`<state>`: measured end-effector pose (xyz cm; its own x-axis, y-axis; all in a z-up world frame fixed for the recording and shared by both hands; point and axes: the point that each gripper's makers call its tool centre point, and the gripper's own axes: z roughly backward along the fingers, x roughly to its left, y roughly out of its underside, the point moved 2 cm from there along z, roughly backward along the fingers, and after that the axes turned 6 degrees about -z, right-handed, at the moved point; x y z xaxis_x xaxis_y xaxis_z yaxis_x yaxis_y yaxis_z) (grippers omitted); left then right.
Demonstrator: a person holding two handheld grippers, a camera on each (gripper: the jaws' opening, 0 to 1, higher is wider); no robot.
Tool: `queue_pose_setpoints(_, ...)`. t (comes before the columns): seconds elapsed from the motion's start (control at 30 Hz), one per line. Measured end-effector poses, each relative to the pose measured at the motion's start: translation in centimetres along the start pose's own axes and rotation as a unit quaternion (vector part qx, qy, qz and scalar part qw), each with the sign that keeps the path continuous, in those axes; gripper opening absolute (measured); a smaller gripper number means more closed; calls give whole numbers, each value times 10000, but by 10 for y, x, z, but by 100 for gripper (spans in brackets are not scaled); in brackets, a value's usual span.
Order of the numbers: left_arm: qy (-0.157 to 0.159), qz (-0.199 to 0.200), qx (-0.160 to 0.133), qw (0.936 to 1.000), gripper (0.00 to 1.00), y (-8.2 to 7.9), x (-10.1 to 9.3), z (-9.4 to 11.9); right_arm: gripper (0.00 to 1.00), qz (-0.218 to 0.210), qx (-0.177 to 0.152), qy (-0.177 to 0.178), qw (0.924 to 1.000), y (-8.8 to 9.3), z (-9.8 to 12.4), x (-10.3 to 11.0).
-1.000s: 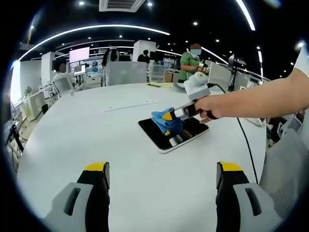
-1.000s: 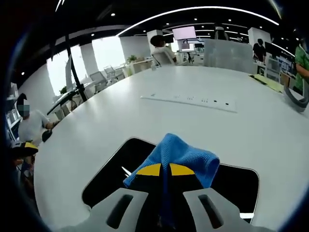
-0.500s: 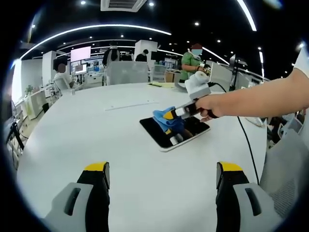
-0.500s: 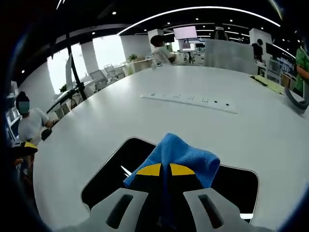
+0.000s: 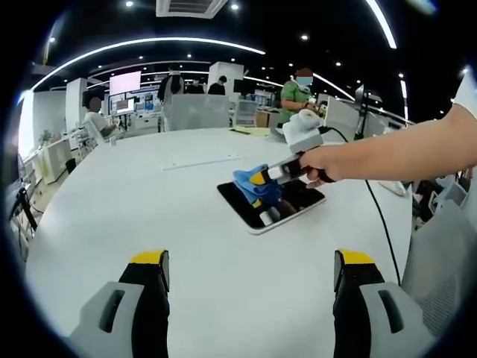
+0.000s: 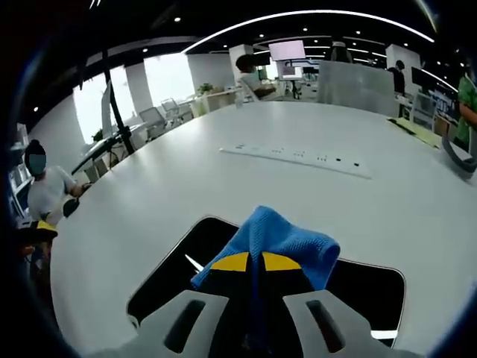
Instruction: Wipe the mirror surface with the cleaning cloth until all visible marks leave the cleaned area.
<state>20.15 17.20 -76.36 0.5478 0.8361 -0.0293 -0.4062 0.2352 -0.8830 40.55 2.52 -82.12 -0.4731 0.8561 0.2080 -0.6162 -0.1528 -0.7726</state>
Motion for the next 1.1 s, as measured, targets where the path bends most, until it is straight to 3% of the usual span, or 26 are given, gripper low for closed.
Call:
queue_pose_setpoints(0.4,-52,15,4,10000,92,1,6,4,0,188,96,-195,9996,-4,-14,19)
queue_pose_setpoints(0.7,-53,23,-28,10000,92,1,6,5,0,290,178,-301,9990,-5,-31,13)
queue_pose_setpoints(1.1,-51,1,-91,9999,92,-4,4,7,0,349,180,-350,9986,1,-34,20)
